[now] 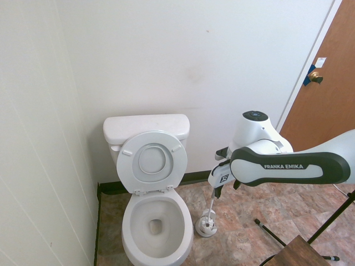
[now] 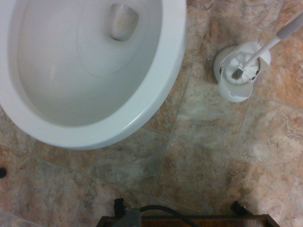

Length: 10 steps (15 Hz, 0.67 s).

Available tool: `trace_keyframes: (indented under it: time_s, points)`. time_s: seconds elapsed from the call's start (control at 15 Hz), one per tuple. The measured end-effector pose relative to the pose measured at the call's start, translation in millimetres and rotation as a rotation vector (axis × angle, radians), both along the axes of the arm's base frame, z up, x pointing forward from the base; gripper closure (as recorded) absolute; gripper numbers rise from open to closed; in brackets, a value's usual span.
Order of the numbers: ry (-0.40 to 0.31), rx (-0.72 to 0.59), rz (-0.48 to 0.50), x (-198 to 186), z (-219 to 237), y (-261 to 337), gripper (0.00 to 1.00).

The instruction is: Clean the toilet

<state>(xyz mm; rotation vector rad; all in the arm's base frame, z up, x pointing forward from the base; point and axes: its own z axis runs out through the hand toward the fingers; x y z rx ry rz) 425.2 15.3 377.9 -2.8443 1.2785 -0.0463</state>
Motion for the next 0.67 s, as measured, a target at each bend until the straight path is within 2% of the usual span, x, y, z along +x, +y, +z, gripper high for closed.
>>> trace_keyframes:
  time_s: [0.27,0.67]
  points:
    - [-0.001,0.007,-0.02,10.9,-3.2,-8.6,0.0]
    - [0.02,0.026,-0.181,102.5,-54.7,-88.7,0.0]
